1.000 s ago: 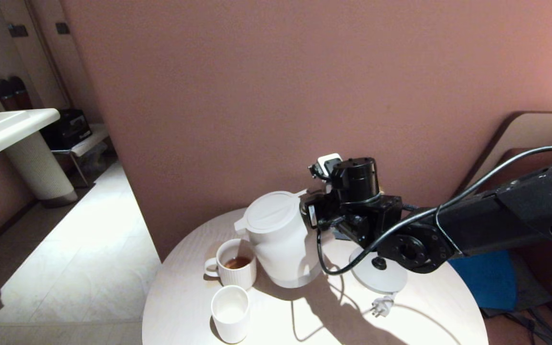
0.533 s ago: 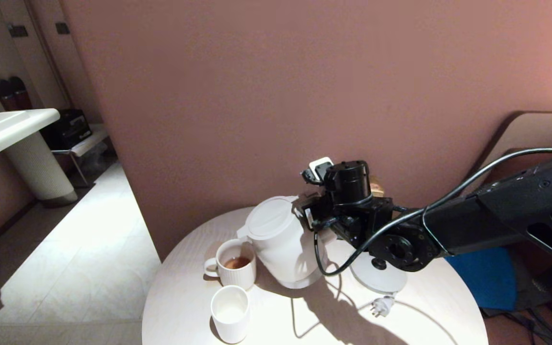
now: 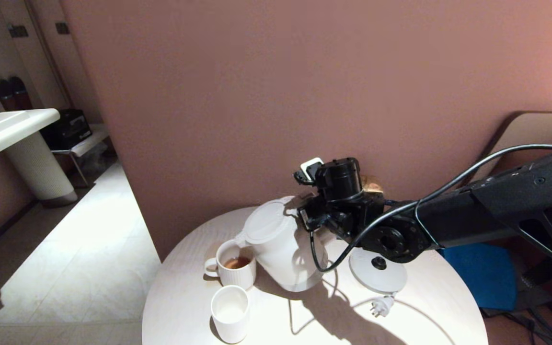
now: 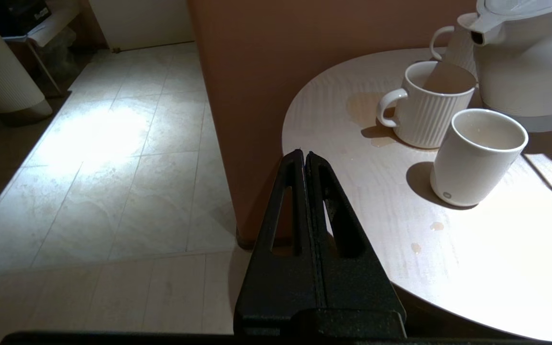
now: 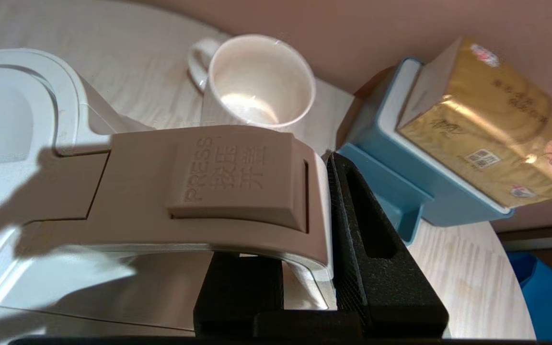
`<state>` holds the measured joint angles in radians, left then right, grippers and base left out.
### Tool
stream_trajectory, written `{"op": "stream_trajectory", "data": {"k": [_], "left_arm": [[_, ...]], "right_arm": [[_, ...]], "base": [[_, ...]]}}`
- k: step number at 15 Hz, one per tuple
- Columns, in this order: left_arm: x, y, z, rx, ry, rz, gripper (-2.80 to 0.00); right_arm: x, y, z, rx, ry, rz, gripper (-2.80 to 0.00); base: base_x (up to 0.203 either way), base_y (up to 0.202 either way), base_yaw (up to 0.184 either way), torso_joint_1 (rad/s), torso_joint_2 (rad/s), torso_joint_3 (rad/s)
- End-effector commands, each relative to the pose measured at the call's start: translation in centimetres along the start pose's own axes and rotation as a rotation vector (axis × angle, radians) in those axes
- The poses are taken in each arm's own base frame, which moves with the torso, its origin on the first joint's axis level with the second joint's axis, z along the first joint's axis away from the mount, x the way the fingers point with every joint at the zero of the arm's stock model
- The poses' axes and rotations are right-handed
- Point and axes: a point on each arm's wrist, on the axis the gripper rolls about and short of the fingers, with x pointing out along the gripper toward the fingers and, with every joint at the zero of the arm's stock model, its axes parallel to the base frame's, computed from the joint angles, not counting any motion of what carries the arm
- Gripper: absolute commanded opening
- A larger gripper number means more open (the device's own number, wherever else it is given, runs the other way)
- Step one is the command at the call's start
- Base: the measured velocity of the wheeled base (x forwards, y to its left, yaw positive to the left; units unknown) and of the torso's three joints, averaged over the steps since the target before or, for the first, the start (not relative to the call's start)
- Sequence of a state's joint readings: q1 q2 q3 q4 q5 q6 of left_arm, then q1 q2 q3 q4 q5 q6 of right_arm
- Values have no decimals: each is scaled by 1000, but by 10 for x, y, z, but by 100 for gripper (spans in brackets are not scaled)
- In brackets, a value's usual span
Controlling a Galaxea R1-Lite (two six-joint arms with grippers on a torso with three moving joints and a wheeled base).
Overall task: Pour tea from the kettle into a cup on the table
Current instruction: Pour water into the cup
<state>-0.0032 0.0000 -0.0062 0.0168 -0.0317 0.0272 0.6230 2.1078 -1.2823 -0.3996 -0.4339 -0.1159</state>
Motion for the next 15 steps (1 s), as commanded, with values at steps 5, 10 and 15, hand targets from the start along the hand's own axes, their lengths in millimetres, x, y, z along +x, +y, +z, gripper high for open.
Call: {"op": "stream_trajectory", "data": {"k": [5,10,15], "left_arm": [[0,0,0,0,0,0,-280],[0,0,0,0,0,0,-280],[0,0,0,0,0,0,-280]], "right_arm": [[4,3,8,-75,-21,-19,-280],[8,7,10,-110,-26,-37,-280],[8,10,14,-144,-35,-43,-280]], "base": [[0,0,0,0,0,0],[0,0,0,0,0,0],[0,0,0,0,0,0]]}}
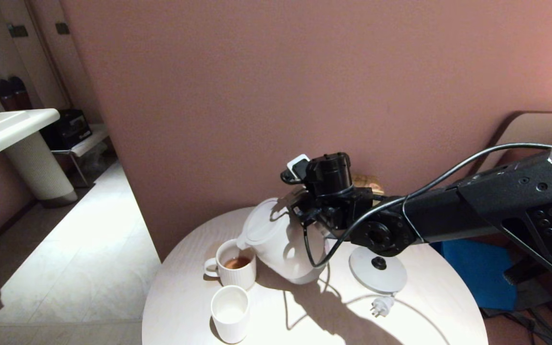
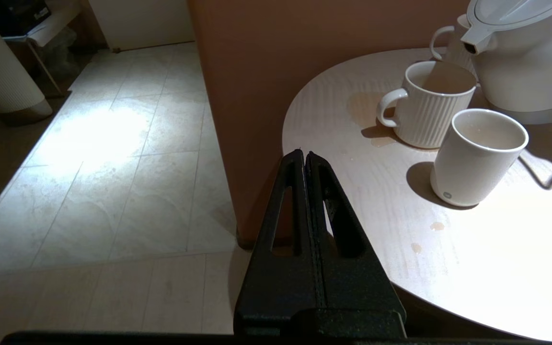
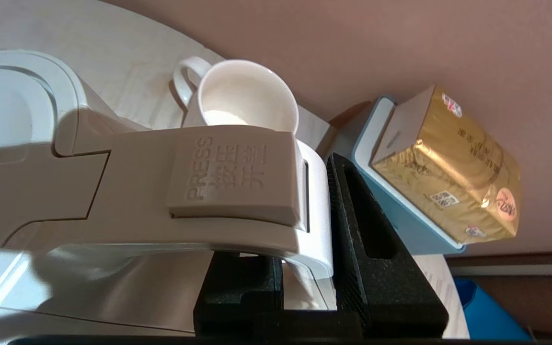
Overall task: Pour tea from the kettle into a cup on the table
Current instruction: Pour water into the cup
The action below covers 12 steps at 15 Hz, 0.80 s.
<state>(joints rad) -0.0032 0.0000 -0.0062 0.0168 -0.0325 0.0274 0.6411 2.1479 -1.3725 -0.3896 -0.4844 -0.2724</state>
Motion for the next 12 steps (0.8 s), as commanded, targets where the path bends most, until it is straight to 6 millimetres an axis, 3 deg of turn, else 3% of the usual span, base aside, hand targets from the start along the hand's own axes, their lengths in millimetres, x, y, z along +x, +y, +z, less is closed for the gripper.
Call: {"op": "stream_trajectory", "data": {"k": [1,9,12], "left_arm": [[0,0,0,0,0,0,-280],[0,0,0,0,0,0,-280],[0,0,0,0,0,0,-280]], "right_arm": [[0,0,1,-2,-5,-5,-280],[-1,-1,3,-2,-4,-1,-280],[-1,-1,0,102,5,2,-280]], "base": [[0,0,0,0,0,0],[0,0,0,0,0,0],[0,0,0,0,0,0]]}}
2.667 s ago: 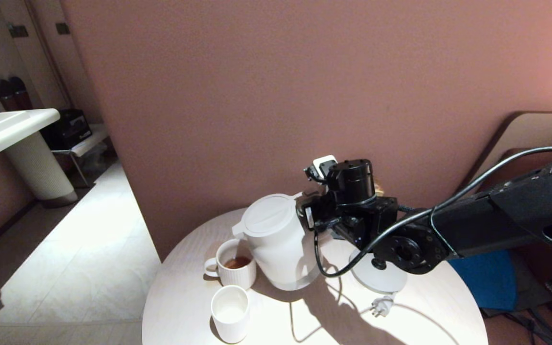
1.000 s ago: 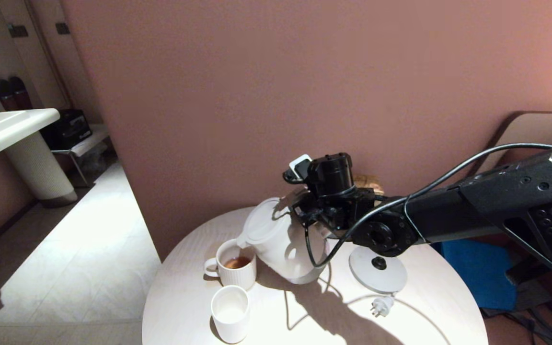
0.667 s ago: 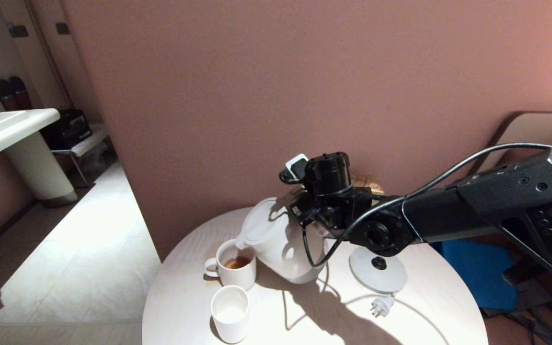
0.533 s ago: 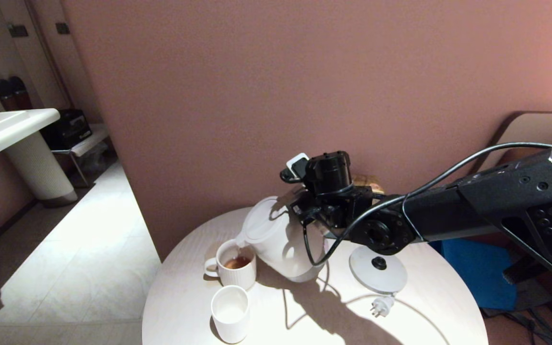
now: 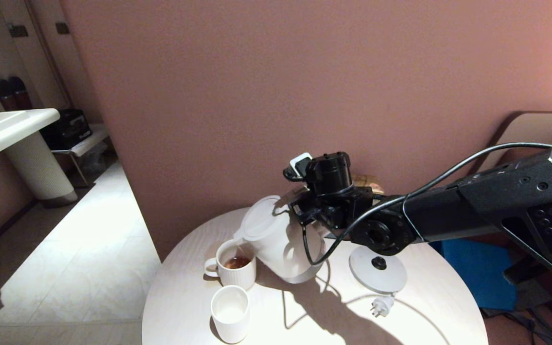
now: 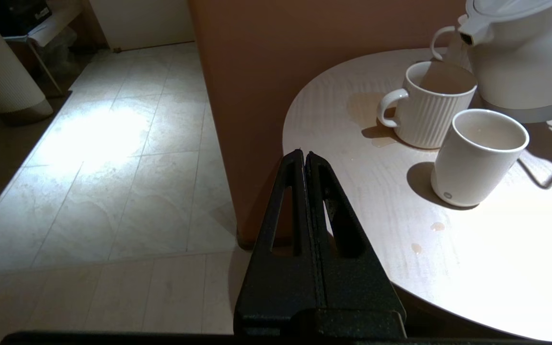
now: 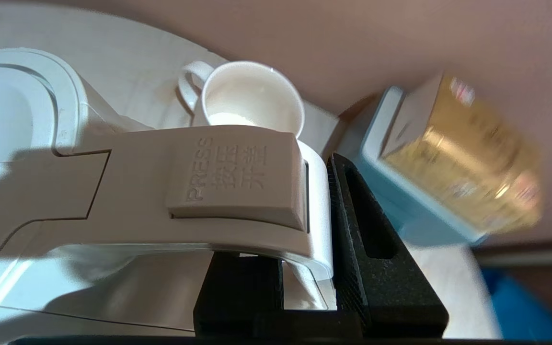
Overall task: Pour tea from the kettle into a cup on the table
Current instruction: Pour water into the cup, then pour water into another cup
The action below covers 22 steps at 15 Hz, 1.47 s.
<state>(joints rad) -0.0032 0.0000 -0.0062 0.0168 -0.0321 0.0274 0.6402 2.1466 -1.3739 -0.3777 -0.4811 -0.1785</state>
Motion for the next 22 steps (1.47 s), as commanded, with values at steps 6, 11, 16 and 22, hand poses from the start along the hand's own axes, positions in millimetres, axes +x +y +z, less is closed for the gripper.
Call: {"op": "stream_trajectory", "data": {"k": [6,11,16,22], "left_arm": [[0,0,0,0,0,0,-280],[0,0,0,0,0,0,-280],[0,0,0,0,0,0,-280],[0,0,0,0,0,0,-280]], "right_arm": [[-25,-12,-24,156,73,64,-280],[-49,-17,-22,161,64,81,-280],[-78,1,-16,128,37,138,-280],[-86,8,-25,76,58,127,-280]], "base": [[0,0,0,0,0,0],[0,0,0,0,0,0],[0,0,0,0,0,0],[0,0,0,0,0,0]]}}
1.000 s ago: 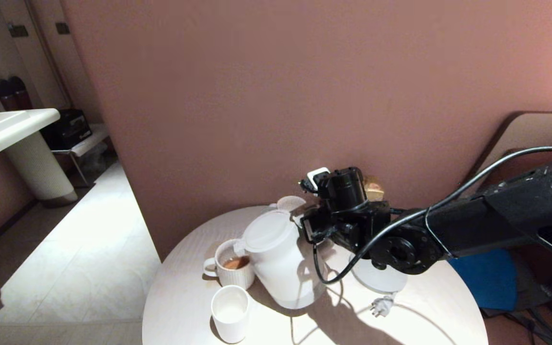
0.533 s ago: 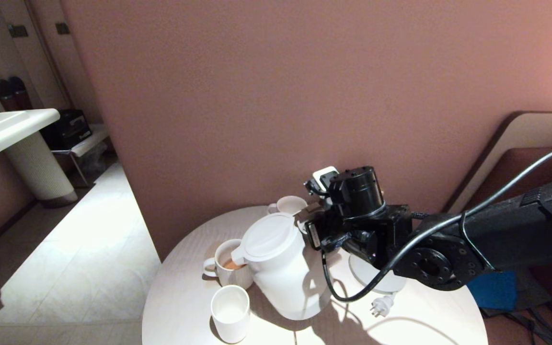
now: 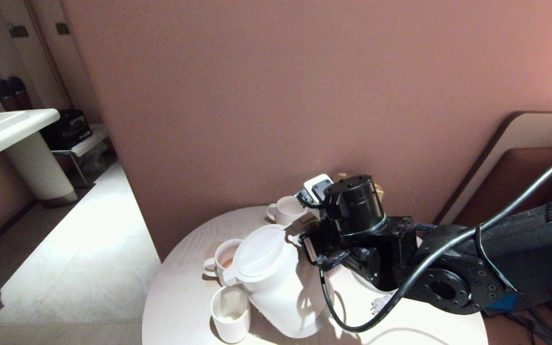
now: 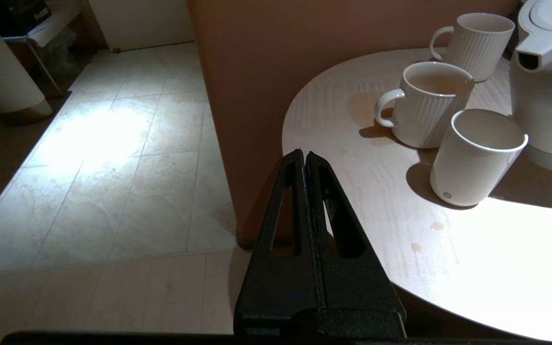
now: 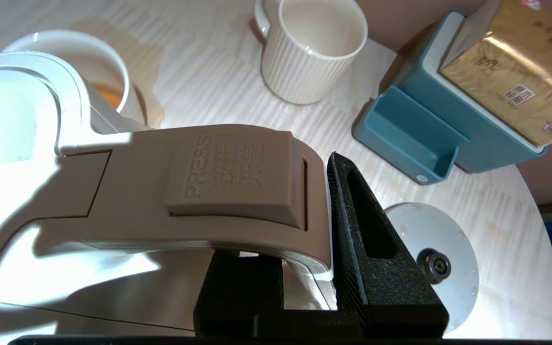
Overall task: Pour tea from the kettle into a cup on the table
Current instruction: Pour water into another cup
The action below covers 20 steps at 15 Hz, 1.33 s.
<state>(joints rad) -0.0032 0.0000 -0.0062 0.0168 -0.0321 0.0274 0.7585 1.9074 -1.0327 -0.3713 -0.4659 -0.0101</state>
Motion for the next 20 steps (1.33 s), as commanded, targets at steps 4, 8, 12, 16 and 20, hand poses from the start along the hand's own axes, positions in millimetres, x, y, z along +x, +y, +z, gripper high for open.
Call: {"op": "stream_trajectory", "data": {"k": [4,8,12,16,20], "left_arm": [[0,0,0,0,2,0,-280],[0,0,0,0,0,0,-280],[0,0,0,0,0,0,-280],[0,0,0,0,0,0,-280],[0,0,0,0,0,0,-280]], "right_arm": [[-3,-2,0,-60,-5,-15,-280],[-1,-1,6,-137,-19,-35,-280],[1,1,5,-198,-11,-43,-280],[3,4,8,-235,-17,-49,-280],[3,8,13,-254,-26,-50,-280]], "base": [[0,0,0,0,0,0],[0,0,0,0,0,0],[0,0,0,0,0,0],[0,0,0,0,0,0],[0,0,0,0,0,0]]}}
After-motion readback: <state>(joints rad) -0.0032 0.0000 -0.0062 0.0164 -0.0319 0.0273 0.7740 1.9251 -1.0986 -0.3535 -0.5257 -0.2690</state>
